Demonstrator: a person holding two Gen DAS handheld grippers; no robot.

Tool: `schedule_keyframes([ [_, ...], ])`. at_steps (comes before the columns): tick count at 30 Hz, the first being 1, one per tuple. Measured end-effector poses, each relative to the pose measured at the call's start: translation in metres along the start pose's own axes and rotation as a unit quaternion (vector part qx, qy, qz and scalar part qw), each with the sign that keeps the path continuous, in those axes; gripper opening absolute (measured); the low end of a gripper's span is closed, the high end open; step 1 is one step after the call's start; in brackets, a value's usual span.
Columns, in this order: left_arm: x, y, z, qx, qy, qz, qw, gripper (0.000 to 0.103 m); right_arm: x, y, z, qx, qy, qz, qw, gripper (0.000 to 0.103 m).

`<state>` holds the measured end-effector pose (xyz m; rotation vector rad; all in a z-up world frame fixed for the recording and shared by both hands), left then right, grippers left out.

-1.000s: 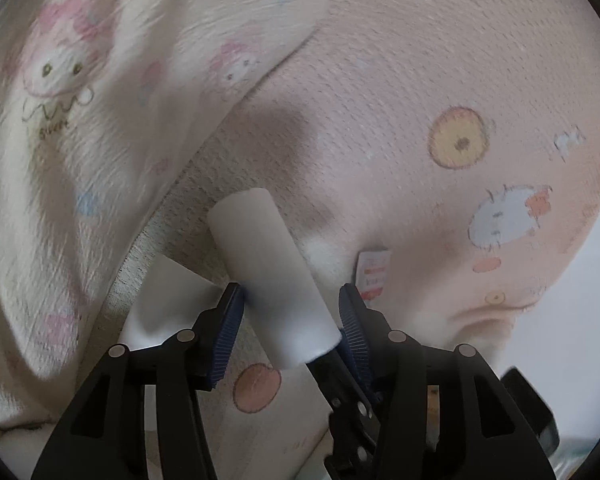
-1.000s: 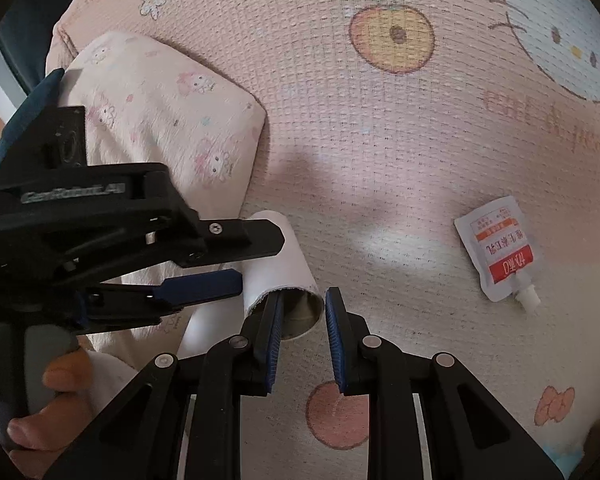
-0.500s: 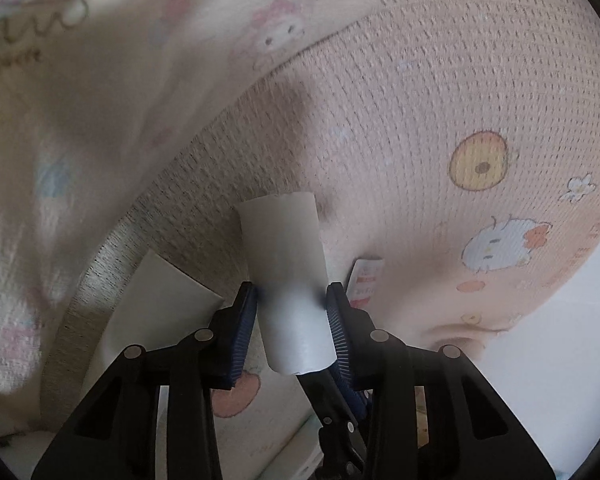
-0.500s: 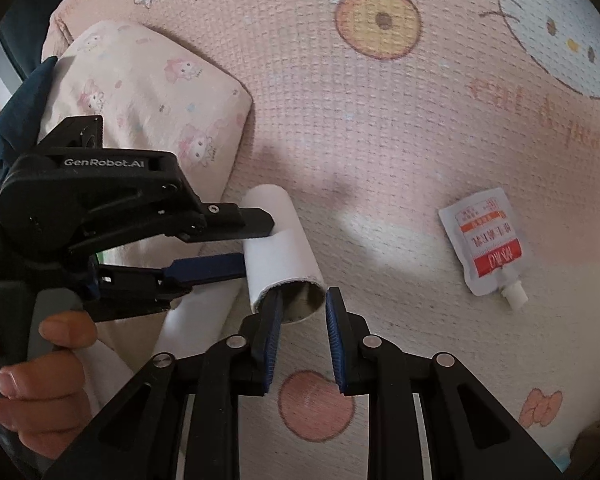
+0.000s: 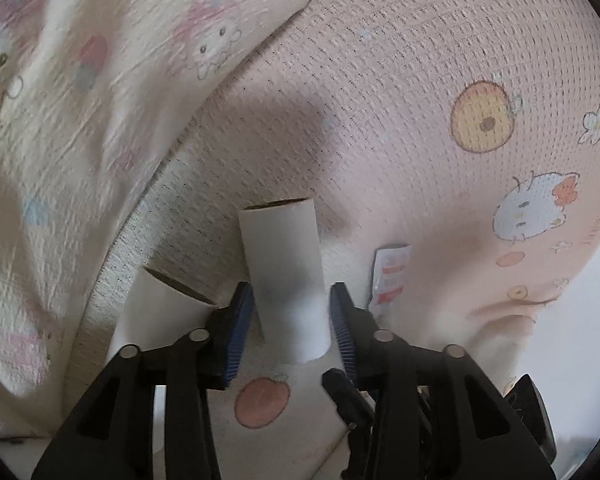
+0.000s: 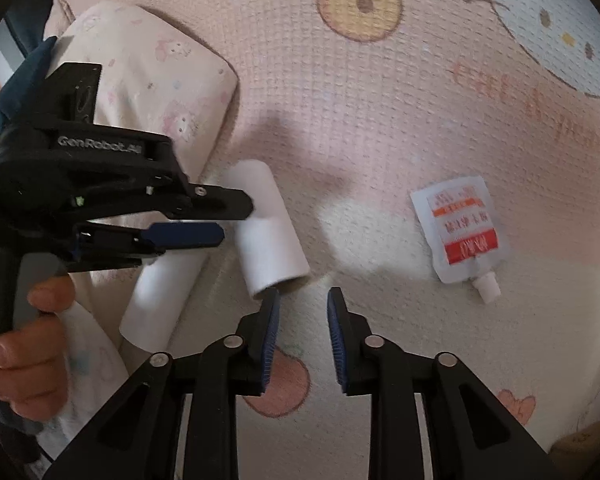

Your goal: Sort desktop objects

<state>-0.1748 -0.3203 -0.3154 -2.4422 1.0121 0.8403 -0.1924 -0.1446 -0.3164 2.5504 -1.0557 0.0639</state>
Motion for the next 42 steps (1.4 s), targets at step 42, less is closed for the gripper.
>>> schedule_keyframes([
  [42, -0.041, -0.072, 0.064, 0.127, 0.018, 0.122, 0.9842, 0.04, -0.036, -0.092, -0.011, 0.027, 0.047, 0.143, 0.988, 0.042],
])
Point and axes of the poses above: each gripper's, at about its wrist camera, not at the fingertips, and z roughly the way its jaws point, x to its left, y to its top, the point moved 2 cm from there along z, roughly the way its jaws point, and after that the axes turned 7 degrees about x, right-handed, at the moved point
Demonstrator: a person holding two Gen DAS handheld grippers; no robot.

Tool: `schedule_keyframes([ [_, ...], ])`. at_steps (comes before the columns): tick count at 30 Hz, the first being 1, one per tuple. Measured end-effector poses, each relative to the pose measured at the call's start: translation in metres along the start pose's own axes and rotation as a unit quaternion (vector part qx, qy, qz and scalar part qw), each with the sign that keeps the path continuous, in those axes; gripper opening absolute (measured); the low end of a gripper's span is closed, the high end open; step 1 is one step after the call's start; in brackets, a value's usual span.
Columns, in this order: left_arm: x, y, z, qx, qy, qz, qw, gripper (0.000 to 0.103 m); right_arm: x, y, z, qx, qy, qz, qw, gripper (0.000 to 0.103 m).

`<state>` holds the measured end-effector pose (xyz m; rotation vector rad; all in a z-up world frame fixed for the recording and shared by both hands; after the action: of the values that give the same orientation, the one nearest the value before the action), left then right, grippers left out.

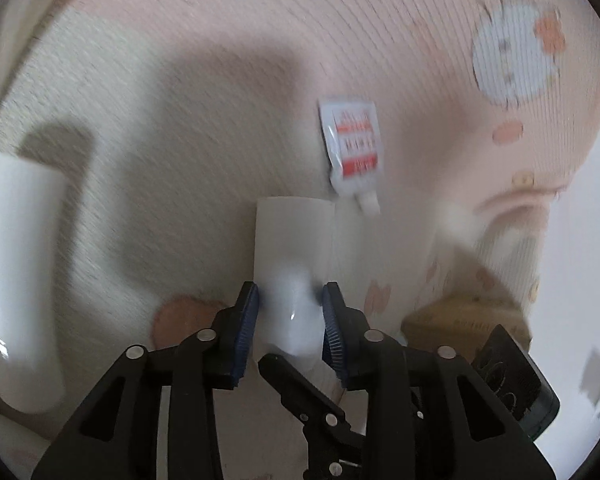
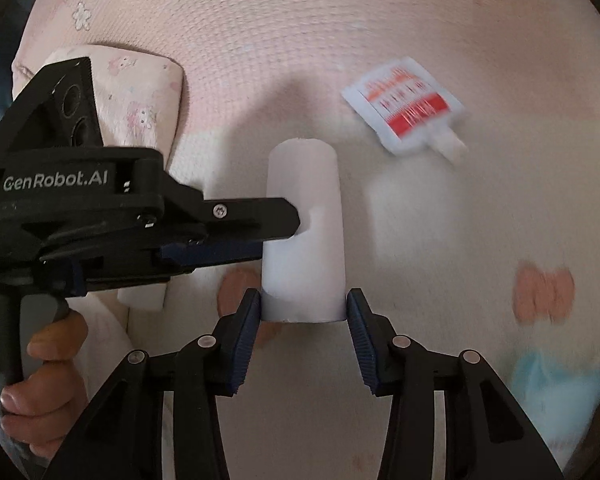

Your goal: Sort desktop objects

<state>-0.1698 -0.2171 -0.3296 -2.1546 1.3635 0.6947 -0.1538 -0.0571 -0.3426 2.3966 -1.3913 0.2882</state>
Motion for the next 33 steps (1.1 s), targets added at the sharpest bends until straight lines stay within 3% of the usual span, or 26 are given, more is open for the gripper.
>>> schedule_keyframes([
  [4, -0.009, -0.01, 0.016, 0.023, 0.015, 0.019, 0.9994, 0.046, -0.004, -0.027, -0.005, 0.008, -0.014, 0.008, 1.0, 0.042],
  [18, -0.033, -0.069, 0.049, 0.062, 0.012, 0.081, 0.9947, 0.047, -0.021, -0.103, -0.039, 0.01, -0.009, 0.059, 0.998, 0.042],
  [33, -0.062, -0.127, 0.04, 0.008, 0.012, 0.148, 0.9889, 0.047, -0.016, -0.165, -0.075, -0.042, 0.004, 0.063, 0.997, 0.042],
])
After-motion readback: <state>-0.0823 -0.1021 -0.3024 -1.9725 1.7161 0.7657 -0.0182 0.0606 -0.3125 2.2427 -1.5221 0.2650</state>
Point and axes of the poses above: each gripper's, at about its wrist camera, not at the fingertips, and z roughly the way its jaws point, x to its left, y to its top, the point moved 2 cm from there along z, roughly the way its jaws point, and after that the axes turned 7 degrees about x, right-handed, at the moved point
